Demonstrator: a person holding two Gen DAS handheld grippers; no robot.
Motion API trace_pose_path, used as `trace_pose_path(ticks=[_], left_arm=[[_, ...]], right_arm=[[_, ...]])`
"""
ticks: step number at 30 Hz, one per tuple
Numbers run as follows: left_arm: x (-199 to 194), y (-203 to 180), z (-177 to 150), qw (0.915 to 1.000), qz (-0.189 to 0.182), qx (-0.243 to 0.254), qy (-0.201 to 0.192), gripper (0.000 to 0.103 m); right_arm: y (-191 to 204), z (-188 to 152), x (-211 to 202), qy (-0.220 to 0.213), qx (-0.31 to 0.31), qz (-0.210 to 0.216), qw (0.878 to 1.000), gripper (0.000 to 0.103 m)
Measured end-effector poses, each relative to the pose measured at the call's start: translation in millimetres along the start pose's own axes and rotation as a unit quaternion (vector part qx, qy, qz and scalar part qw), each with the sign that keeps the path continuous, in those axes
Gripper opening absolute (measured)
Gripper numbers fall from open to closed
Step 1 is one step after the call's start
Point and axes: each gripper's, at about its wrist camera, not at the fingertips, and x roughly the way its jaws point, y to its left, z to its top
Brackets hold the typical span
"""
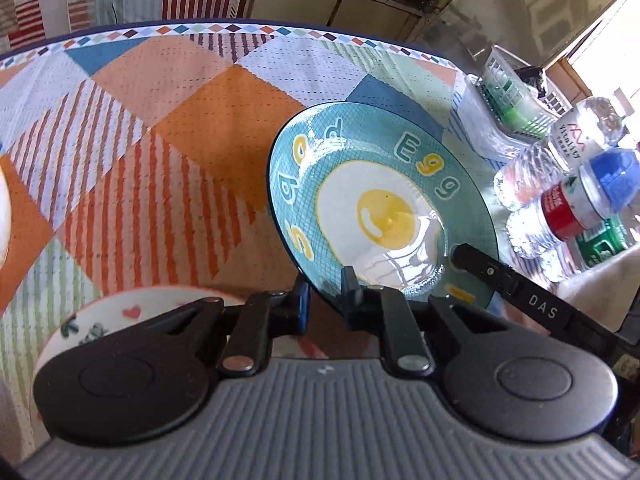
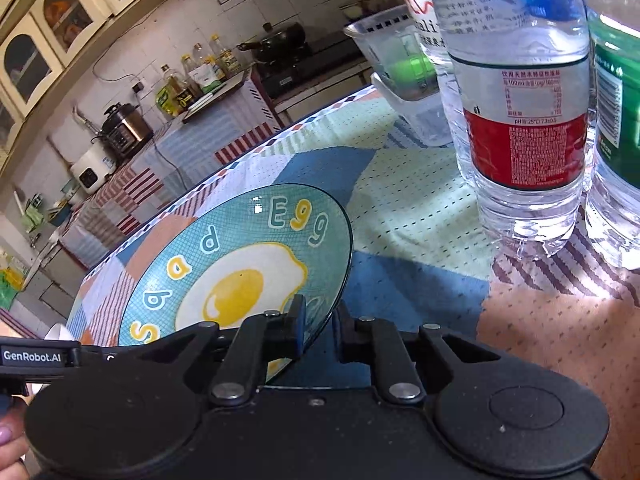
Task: Organize plates and bowls
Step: 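Carry the egg plate and lower it onto the Lovely Bear plate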
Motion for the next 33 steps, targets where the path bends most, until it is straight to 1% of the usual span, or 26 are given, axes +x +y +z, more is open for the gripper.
trace_pose_path(ticks=[4, 10, 15, 19, 23, 28, 33], left_arm=[[-22.9, 7.1, -12.3, 0.9999, -0.011, -0.008, -0.009, 0.013], [-58.3, 16.5, -28.3, 0.9993, -0.028, -0.021, -0.015, 0.013], [-90.3, 19.6, -39.6, 0.9988, -0.032, -0.031, -0.022, 0.013], [-110.4, 19.8, -47.9, 0.9990, -0.028, -0.019, -0.029, 0.013], [-130.6, 24.3, -60.6, 0.9993, -0.021, -0.018, -0.027, 0.014], [-147.9, 30.7, -82.7, 0.9996, 0.003, -0.008, -0.026, 0.014], [-156.8, 40.2, -102.1, 0.9996, 0.015, -0.016, -0.019, 0.014]], right_arm=[[13.4, -4.2, -16.0, 0.003, -0.020, 0.005, 1.000, 0.019], [36.0, -7.6, -45.4, -0.008, -0.038, 0.018, 0.999, 0.019], [53.9, -15.2, -72.5, -0.017, -0.053, 0.027, 0.998, 0.019], [65.7, -21.8, -89.6, -0.024, -0.051, 0.029, 0.998, 0.019], [73.9, -27.9, -99.8, -0.020, -0.048, 0.041, 0.998, 0.019], [88.6, -47.8, -105.7, -0.004, -0.078, 0.054, 0.995, 0.020], [94.3, -67.4, -109.2, 0.012, -0.080, 0.067, 0.994, 0.020]])
